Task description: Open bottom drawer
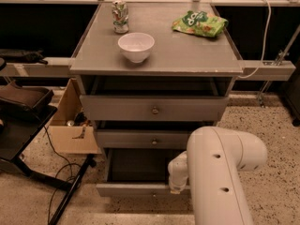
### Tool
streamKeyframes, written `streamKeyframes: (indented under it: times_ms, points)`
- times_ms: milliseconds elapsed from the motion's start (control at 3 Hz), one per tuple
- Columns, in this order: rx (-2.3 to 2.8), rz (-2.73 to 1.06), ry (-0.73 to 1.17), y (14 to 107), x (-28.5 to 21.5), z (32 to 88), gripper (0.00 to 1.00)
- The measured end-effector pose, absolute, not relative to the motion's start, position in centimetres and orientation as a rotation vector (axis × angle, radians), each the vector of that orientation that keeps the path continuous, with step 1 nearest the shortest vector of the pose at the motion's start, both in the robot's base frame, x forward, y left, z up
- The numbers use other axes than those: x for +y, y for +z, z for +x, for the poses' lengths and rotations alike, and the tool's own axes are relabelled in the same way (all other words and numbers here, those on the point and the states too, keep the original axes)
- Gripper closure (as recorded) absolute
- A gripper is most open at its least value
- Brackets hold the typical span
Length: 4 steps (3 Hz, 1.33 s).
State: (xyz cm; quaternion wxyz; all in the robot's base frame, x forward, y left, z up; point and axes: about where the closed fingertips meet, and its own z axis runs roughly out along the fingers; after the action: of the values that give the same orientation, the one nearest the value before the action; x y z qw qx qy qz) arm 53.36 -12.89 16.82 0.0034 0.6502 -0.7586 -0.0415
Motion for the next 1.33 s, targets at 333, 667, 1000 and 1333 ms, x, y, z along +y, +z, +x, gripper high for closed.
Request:
streamKeyframes:
  times_ms: [333,667,1000,1333]
  points:
    - [-2.379,2.037,-0.132,16.67,-12.78,53.55,1.0]
    - [-2.439,2.006,-0.173,17.44,-12.08,53.53,1.0]
    - [-2.461,1.997,-0.186,17.65,-11.86,53.68,1.0]
    - [-2.461,1.997,-0.186,17.64,-11.86,53.67,0.82]
